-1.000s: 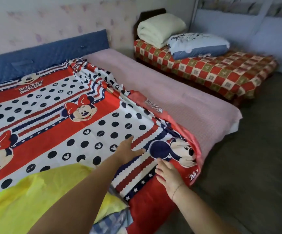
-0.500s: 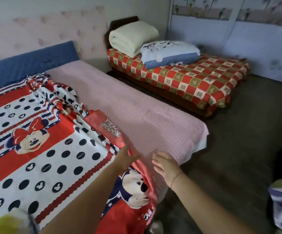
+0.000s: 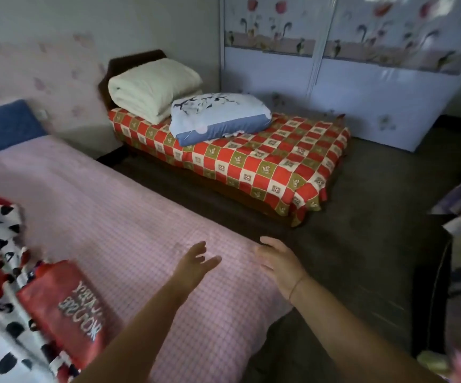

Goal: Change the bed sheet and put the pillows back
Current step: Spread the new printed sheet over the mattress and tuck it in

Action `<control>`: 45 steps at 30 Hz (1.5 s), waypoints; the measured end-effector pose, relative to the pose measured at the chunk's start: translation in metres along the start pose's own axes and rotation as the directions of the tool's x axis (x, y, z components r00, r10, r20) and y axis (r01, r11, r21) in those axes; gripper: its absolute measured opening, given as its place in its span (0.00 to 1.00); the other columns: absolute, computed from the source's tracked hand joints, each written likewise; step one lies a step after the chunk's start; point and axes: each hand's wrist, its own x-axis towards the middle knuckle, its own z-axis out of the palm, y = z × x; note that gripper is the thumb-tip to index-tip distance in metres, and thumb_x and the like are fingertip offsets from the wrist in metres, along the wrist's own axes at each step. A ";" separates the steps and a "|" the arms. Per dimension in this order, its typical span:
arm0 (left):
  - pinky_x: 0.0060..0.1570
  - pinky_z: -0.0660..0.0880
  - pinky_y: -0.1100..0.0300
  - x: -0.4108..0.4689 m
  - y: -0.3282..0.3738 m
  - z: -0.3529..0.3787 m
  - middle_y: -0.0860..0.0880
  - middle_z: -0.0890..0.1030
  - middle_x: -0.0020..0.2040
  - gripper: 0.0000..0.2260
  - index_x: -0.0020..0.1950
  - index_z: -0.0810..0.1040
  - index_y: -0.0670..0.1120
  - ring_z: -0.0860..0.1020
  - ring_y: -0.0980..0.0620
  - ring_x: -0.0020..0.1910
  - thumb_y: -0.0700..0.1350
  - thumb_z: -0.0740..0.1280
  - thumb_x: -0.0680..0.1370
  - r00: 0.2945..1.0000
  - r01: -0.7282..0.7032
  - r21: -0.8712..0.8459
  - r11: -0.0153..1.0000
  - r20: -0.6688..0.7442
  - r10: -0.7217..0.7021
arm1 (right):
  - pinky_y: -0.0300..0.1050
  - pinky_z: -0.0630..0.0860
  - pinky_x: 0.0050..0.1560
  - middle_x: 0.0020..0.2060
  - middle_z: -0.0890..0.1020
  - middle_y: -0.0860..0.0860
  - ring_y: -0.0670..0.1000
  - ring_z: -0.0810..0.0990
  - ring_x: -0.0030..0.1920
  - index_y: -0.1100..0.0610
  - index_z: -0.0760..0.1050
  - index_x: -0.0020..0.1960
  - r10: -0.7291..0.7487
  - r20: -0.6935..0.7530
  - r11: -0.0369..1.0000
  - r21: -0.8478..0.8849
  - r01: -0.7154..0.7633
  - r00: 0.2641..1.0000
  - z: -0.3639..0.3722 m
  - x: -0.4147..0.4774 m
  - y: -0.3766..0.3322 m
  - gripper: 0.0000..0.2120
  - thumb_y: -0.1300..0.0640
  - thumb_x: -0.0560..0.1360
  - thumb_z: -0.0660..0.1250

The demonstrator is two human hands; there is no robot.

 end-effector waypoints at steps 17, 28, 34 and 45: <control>0.62 0.68 0.57 0.328 0.119 0.098 0.50 0.68 0.73 0.30 0.76 0.63 0.53 0.69 0.50 0.70 0.54 0.70 0.76 0.903 0.061 -0.271 0.961 -0.394 -0.169 | 0.49 0.73 0.65 0.61 0.76 0.50 0.50 0.74 0.63 0.49 0.72 0.62 0.075 0.388 0.992 -0.119 -0.031 0.919 -0.109 0.363 -0.161 0.15 0.58 0.77 0.67; 0.57 0.70 0.59 0.388 0.127 0.072 0.49 0.68 0.72 0.27 0.75 0.63 0.50 0.70 0.52 0.67 0.52 0.68 0.78 0.706 0.123 -0.359 0.925 -0.623 -0.336 | 0.48 0.73 0.65 0.59 0.76 0.48 0.49 0.74 0.62 0.52 0.70 0.66 0.165 0.655 0.971 -0.238 -0.006 0.738 -0.043 0.495 -0.229 0.18 0.56 0.77 0.68; 0.60 0.69 0.57 0.426 0.113 0.021 0.50 0.68 0.73 0.27 0.75 0.64 0.50 0.70 0.51 0.68 0.51 0.68 0.78 0.578 0.063 -0.408 0.911 -0.729 -0.366 | 0.49 0.72 0.66 0.61 0.76 0.49 0.49 0.75 0.63 0.51 0.71 0.66 0.191 0.749 0.951 -0.302 0.070 0.634 0.037 0.530 -0.246 0.19 0.55 0.76 0.68; 0.56 0.70 0.59 0.384 0.064 -0.073 0.49 0.71 0.70 0.29 0.74 0.66 0.48 0.73 0.51 0.64 0.54 0.70 0.76 0.219 -0.071 -0.627 0.776 -0.769 -0.601 | 0.40 0.73 0.53 0.58 0.77 0.49 0.46 0.76 0.57 0.52 0.71 0.65 0.406 0.859 0.864 -0.472 0.173 0.313 0.230 0.542 -0.223 0.19 0.55 0.75 0.69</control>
